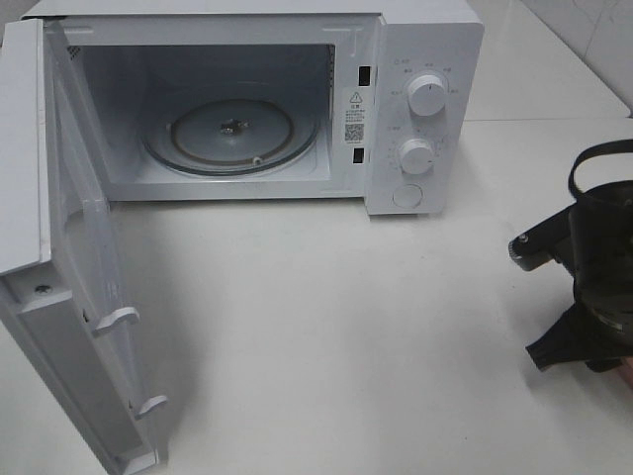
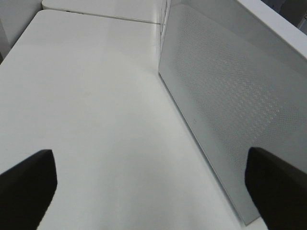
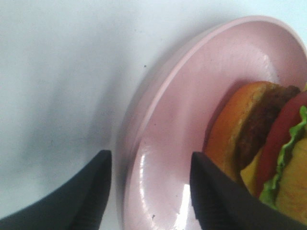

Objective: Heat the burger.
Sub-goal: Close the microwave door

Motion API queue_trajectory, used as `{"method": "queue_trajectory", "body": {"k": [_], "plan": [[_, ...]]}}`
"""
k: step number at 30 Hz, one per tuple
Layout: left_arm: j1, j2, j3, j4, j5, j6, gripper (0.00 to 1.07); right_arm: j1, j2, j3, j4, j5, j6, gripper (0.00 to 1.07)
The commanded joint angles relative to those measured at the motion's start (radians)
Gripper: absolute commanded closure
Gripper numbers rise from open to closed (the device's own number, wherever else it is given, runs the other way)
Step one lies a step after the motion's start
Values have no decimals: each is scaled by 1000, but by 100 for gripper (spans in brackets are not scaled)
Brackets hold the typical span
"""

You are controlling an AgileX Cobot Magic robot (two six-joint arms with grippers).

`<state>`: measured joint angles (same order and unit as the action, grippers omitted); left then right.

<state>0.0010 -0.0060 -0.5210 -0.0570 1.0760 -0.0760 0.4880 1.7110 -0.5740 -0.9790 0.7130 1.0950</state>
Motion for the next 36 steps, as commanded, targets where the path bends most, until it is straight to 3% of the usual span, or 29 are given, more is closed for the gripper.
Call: {"method": "queue_trajectory", "body": {"k": [1, 4, 7, 8, 10, 12, 15, 22, 36], "plan": [[0, -4, 0, -1, -8, 2, 7, 5, -98, -3, 53, 1, -67, 51], [0, -4, 0, -1, -8, 2, 7, 5, -154, -3, 103, -21, -126, 50], [0, -4, 0, -1, -8, 2, 7, 5, -239, -3, 189, -59, -245, 42], [0, -4, 0, -1, -8, 2, 7, 5, -295, -3, 243, -74, -325, 34], [0, -4, 0, -1, -8, 2, 7, 5, -316, -3, 267, -79, -357, 30], [0, -4, 0, -1, -8, 2, 7, 5, -411, -3, 386, -71, -513, 19], [0, -4, 0, -1, -8, 2, 7, 5, -436, -3, 418, -68, -555, 19], [0, -4, 0, -1, -8, 2, 7, 5, -636, -50, 718, 44, -873, 24], [0, -4, 0, -1, -8, 2, 7, 5, -929, -52, 808, 177, -927, 27]]}}
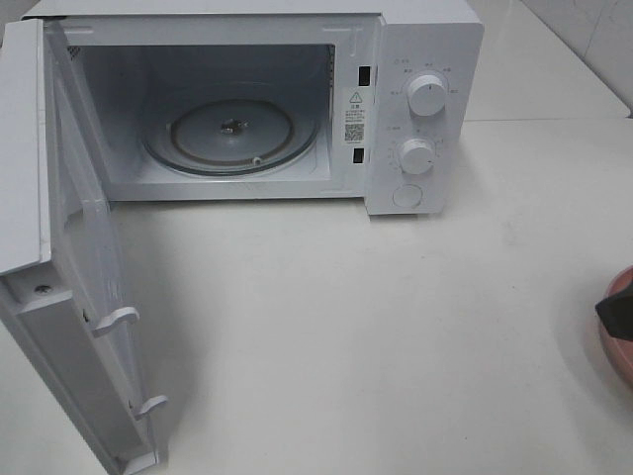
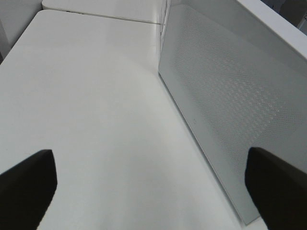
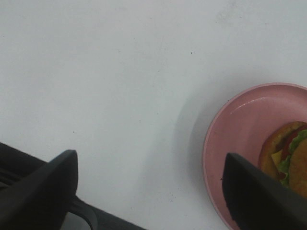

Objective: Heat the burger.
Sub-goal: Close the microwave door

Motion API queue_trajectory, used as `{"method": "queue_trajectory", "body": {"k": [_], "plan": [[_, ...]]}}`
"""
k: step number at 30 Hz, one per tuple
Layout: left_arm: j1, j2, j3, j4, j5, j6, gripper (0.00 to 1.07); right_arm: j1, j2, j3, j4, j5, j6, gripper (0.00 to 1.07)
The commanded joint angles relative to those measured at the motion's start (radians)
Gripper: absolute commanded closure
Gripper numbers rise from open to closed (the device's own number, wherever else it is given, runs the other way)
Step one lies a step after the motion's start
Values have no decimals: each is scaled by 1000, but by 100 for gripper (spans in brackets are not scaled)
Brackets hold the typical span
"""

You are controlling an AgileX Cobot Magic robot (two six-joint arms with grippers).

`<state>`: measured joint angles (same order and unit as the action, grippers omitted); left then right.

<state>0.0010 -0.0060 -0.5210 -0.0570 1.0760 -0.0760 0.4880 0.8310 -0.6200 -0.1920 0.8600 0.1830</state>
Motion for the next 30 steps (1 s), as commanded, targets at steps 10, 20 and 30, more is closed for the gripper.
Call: {"method": "queue_trajectory", "body": {"k": [10, 20, 30], "plan": [[0, -4, 0, -1, -8, 2, 7, 5, -213, -6, 48, 107, -18, 29], [0, -4, 0, -1, -8, 2, 7, -102, -344, -6, 109, 138, -57, 31], [0, -4, 0, -1, -8, 2, 7, -288, -569, 72, 185, 129, -111, 31]]}}
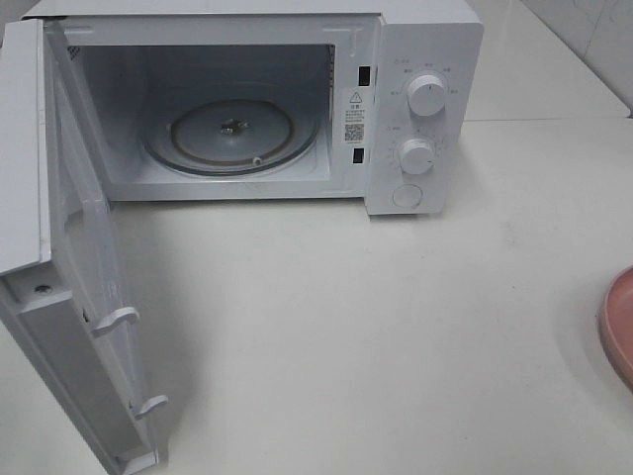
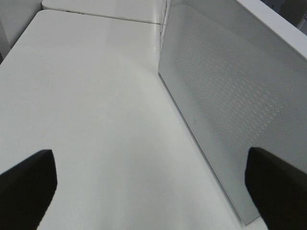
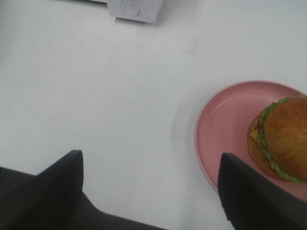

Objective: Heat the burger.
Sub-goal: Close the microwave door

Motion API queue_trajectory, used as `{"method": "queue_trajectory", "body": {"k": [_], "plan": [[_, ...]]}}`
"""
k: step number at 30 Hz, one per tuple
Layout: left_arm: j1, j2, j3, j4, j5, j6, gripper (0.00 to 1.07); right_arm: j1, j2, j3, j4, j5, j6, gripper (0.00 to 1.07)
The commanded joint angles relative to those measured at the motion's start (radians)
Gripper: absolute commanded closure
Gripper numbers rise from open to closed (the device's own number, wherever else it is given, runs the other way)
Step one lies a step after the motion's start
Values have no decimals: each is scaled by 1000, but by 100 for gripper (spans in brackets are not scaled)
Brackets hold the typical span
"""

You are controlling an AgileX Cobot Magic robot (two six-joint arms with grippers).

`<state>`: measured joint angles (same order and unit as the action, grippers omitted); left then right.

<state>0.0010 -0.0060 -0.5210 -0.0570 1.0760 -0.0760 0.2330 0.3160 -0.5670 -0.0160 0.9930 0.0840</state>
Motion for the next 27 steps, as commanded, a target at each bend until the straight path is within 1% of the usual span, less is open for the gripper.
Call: {"method": "queue_trajectory", "body": {"k": [1, 4, 6, 7, 9, 16, 27], "plan": [[0, -4, 0, -1, -8, 2, 7, -46, -78, 26, 9, -4, -12, 31], [0, -4, 0, -1, -8, 2, 7, -68, -119, 41, 9, -4, -12, 31], [0, -4, 0, -1, -8, 2, 7, -103, -180, 66, 9, 1, -12, 31], [0, -4, 0, -1, -8, 2, 7, -103, -180, 66, 9, 1, -12, 31], [0, -4, 0, -1, -8, 2, 7, -132, -239, 68, 9, 1, -12, 31], [0, -4, 0, -1, -8, 2, 7, -186, -348, 68, 16, 1, -17, 31], [0, -4, 0, -1, -8, 2, 7, -186, -347, 68, 16, 1, -27, 31]]}}
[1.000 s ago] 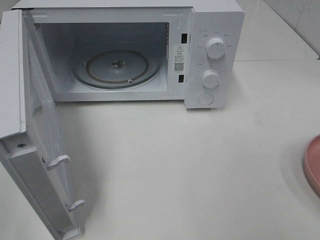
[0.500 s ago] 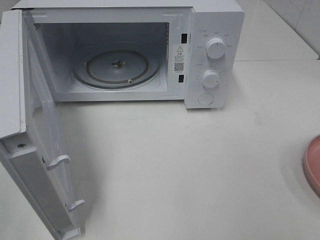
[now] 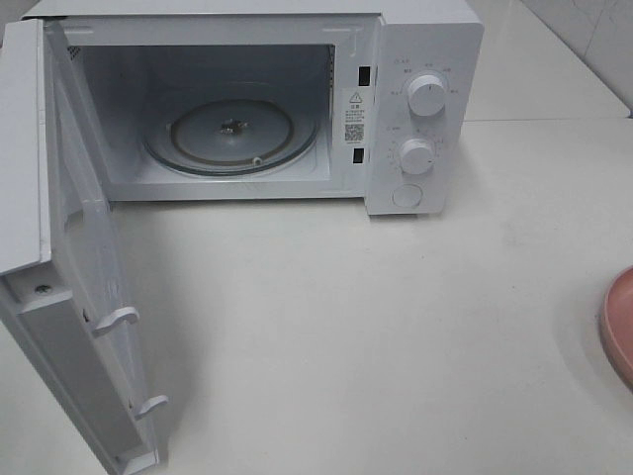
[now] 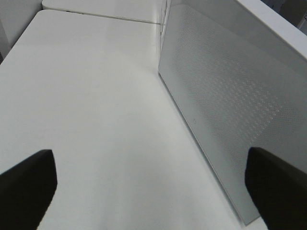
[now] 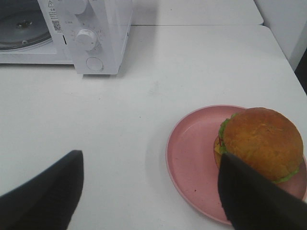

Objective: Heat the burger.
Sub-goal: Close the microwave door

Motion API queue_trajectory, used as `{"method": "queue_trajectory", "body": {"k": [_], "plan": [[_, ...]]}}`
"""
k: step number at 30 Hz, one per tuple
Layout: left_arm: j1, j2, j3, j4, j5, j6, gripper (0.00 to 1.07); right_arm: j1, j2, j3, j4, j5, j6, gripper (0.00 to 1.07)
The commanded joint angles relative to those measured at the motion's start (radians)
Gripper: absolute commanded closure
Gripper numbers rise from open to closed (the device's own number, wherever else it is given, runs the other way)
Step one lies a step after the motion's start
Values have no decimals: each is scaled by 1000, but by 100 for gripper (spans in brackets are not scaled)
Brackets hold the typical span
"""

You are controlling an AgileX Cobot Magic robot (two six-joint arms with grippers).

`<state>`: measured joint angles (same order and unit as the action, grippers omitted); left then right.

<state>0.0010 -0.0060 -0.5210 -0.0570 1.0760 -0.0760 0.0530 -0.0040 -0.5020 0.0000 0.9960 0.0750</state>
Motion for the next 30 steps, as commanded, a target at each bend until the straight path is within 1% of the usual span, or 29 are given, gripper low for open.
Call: {"method": "queue_trajectory", "body": {"k": [1, 30], "plan": [[0, -4, 0, -1, -8, 2, 7, -6, -27, 3, 0, -2, -18, 31], [0, -4, 0, -1, -8, 2, 7, -6, -27, 3, 0, -2, -18, 31]]}}
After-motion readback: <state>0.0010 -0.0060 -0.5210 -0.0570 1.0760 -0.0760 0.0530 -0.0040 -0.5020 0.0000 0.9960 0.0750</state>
